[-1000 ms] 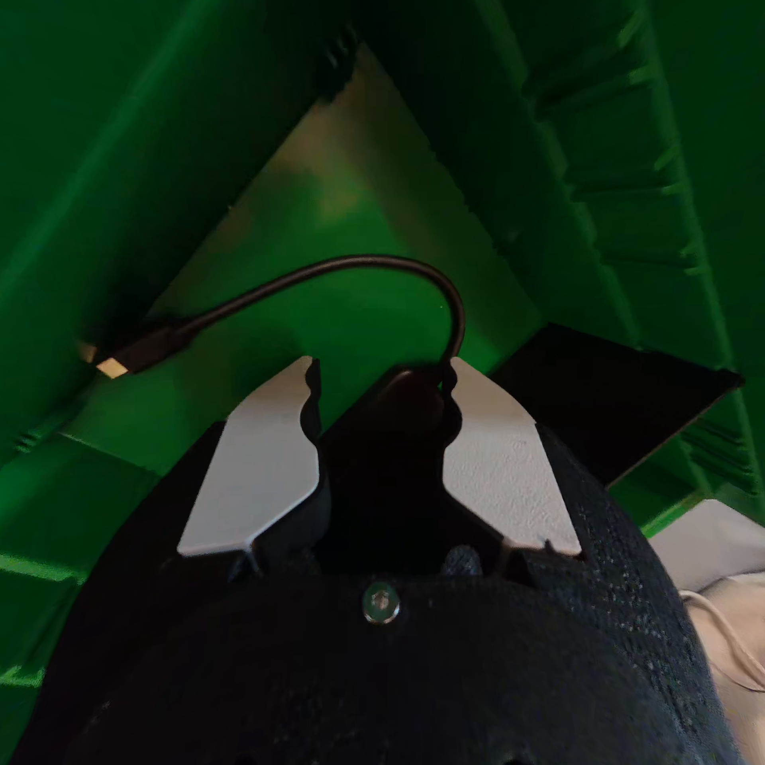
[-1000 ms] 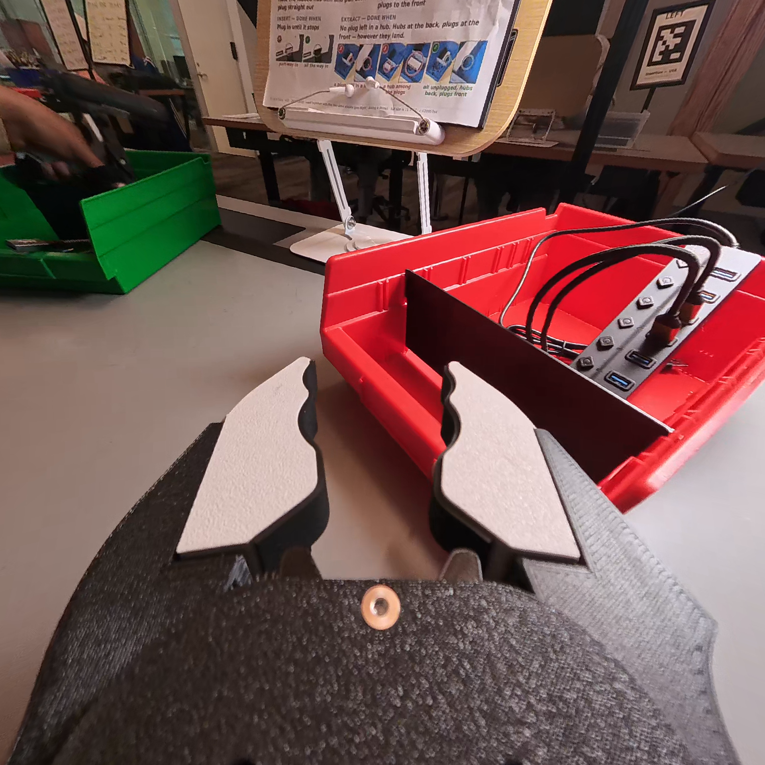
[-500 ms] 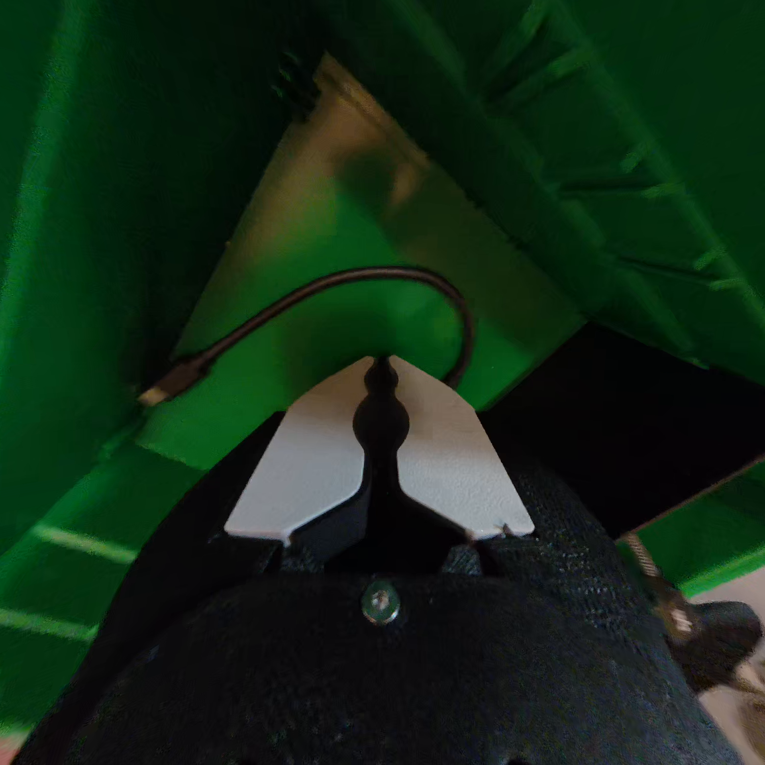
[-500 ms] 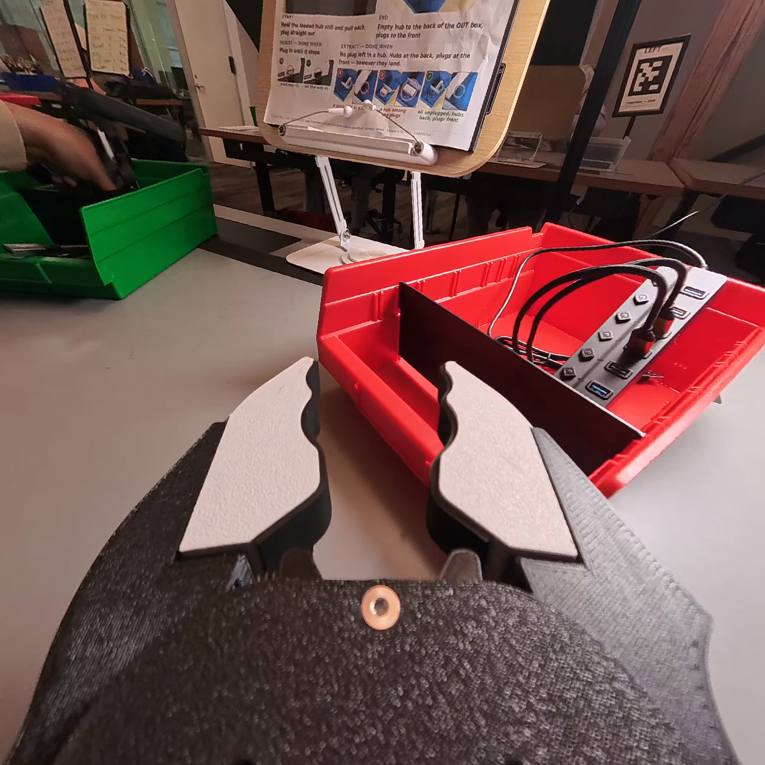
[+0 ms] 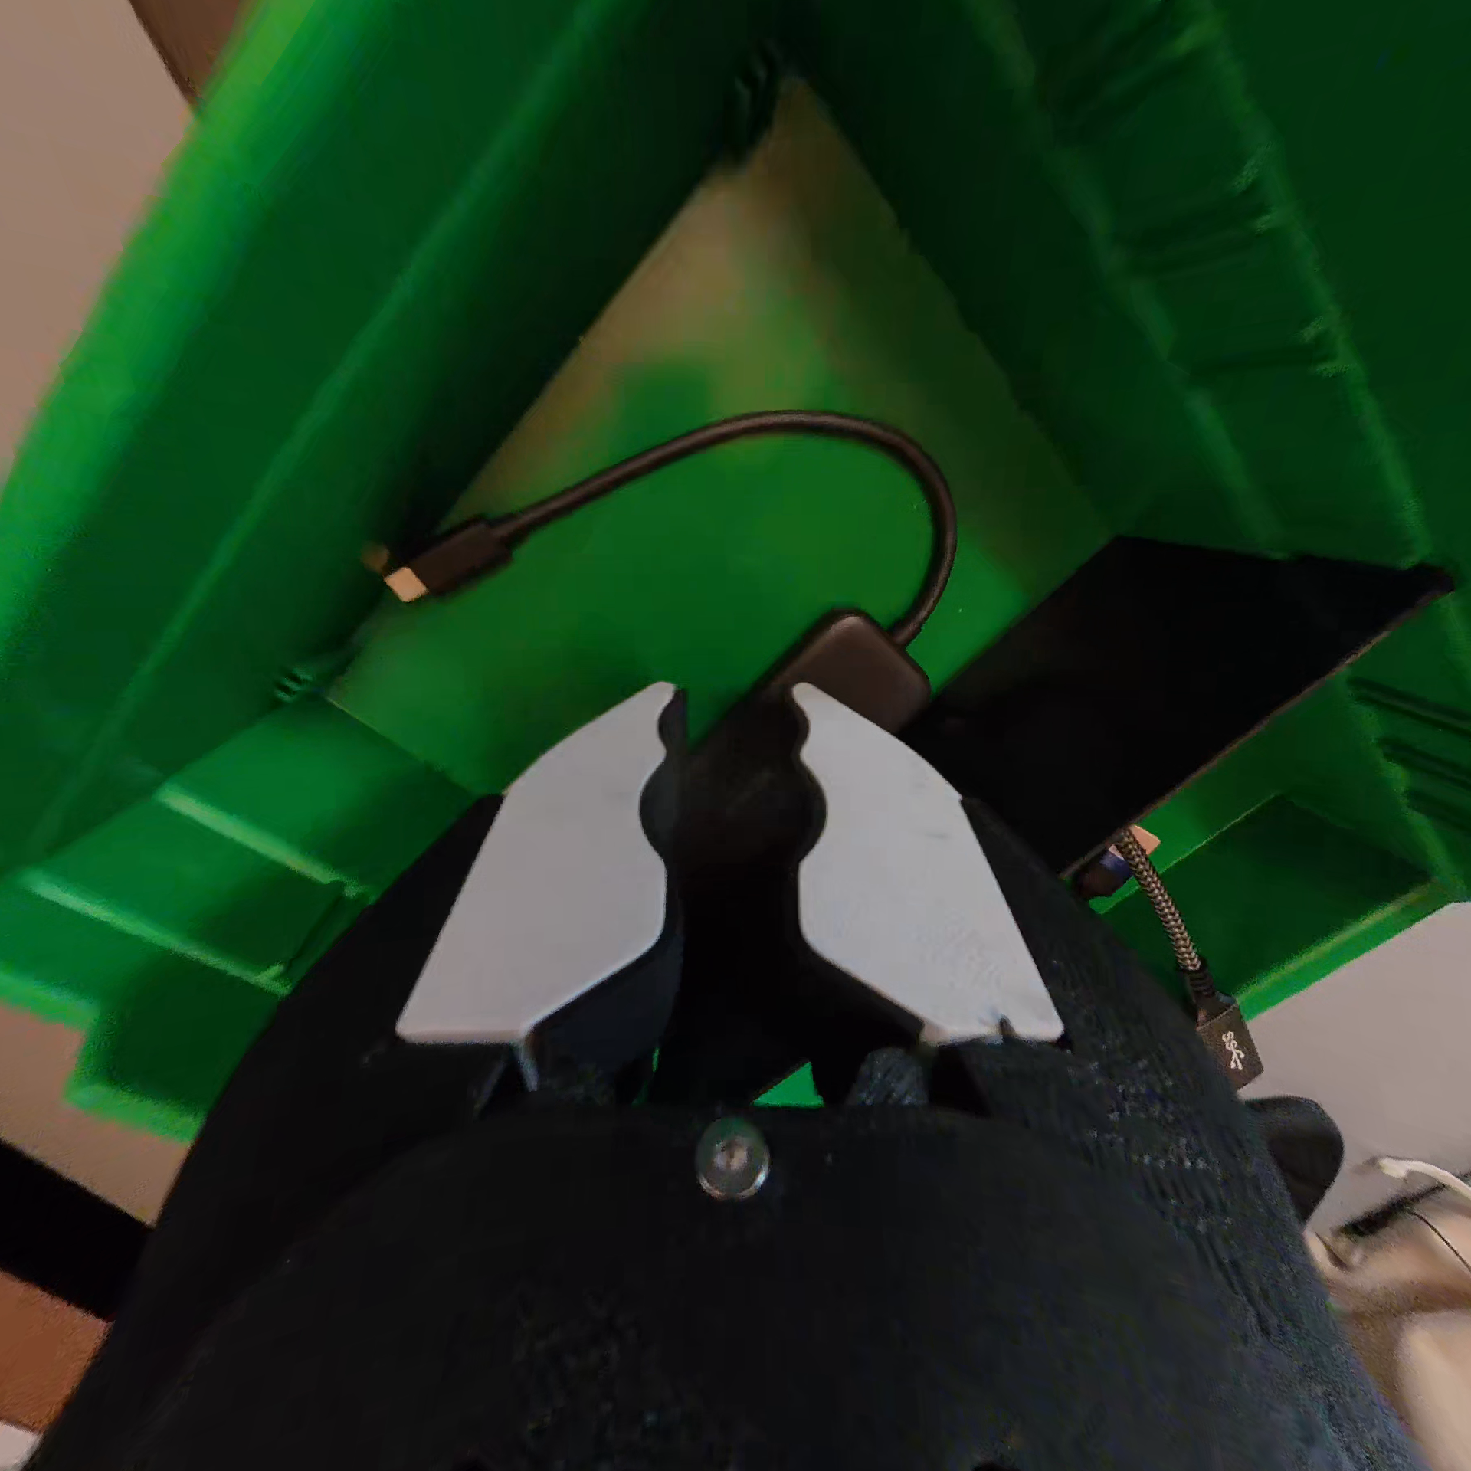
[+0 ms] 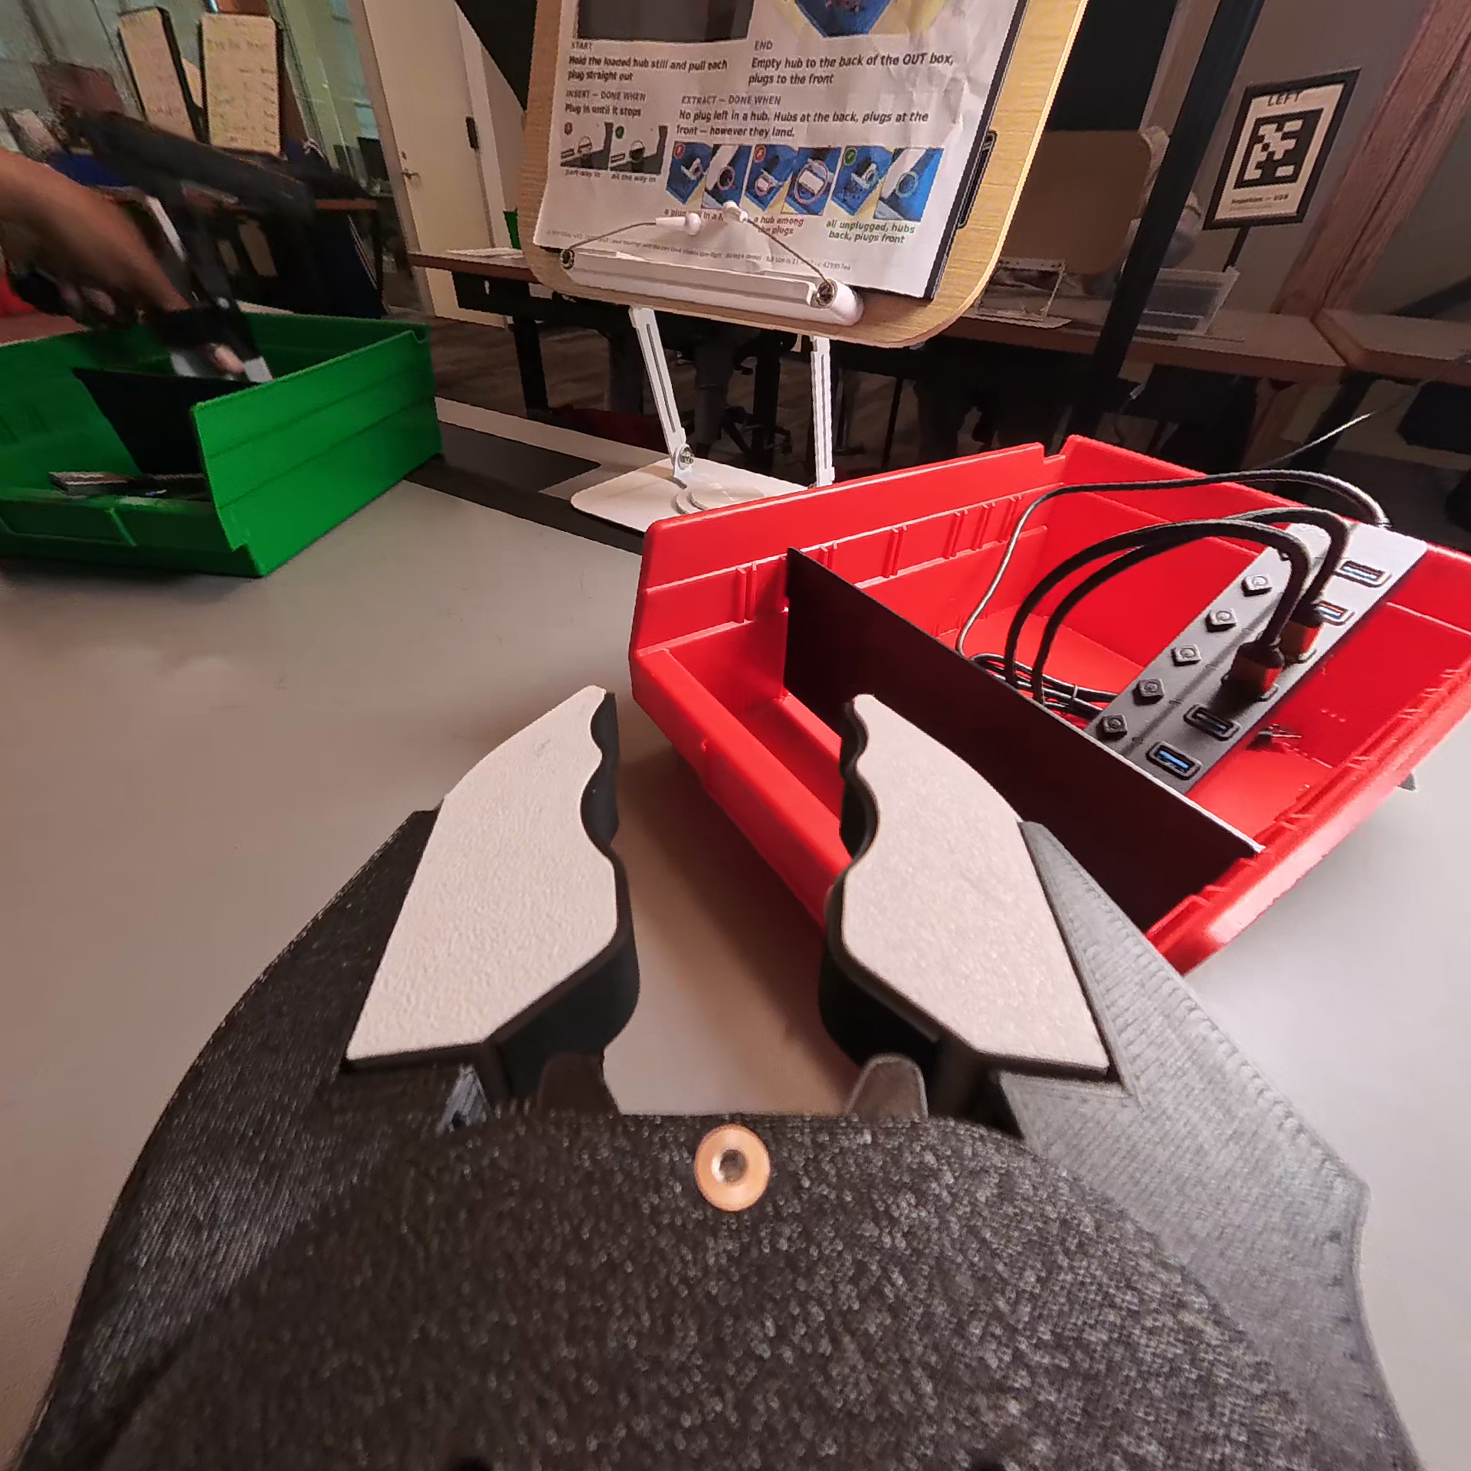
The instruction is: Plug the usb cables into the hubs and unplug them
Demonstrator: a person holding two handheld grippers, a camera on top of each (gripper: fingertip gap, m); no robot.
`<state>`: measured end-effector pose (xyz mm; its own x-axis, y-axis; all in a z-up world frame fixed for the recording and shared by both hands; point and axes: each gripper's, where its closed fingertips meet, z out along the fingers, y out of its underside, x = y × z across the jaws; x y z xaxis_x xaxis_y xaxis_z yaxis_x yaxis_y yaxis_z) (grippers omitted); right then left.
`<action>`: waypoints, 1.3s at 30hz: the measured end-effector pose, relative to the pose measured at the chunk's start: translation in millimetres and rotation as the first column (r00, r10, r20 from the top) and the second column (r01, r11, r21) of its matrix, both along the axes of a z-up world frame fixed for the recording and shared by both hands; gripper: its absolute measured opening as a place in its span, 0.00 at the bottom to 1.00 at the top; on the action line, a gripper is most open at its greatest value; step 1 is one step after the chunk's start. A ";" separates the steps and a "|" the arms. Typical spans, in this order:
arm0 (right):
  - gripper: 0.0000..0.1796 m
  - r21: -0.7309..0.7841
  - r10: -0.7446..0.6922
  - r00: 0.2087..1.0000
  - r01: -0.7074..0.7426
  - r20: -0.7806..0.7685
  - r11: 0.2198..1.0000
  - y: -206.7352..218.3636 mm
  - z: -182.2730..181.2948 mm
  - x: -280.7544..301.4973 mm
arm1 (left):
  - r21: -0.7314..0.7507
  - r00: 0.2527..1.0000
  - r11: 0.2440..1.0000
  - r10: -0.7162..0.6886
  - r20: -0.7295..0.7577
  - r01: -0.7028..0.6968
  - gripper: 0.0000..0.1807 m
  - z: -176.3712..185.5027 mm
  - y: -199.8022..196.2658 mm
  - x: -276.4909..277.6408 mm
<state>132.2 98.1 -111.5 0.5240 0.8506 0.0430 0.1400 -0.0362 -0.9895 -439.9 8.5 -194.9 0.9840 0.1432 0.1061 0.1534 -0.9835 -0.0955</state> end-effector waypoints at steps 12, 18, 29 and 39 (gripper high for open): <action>0.30 -0.015 0.000 1.000 0.000 0.014 1.000 1.7 -4.8 -0.5 | -0.053 0.994 0.998 0.022 0.111 -0.016 0.31 -27.6 -11.1 6.5; 0.30 -0.015 -0.002 1.000 0.002 0.012 1.000 1.9 -4.7 -0.2 | -0.075 0.994 0.997 0.016 0.105 -0.008 0.31 -27.6 -12.4 6.0; 0.30 -0.036 0.004 1.000 -0.004 0.013 0.999 3.6 -7.8 -0.6 | -0.228 0.998 0.973 -0.034 0.047 0.044 0.54 -32.5 -28.9 0.8; 0.30 -0.026 0.003 1.000 -0.002 0.013 1.000 2.6 -5.7 1.0 | -0.018 0.968 0.995 -0.086 0.236 0.093 0.01 -19.0 -14.0 29.3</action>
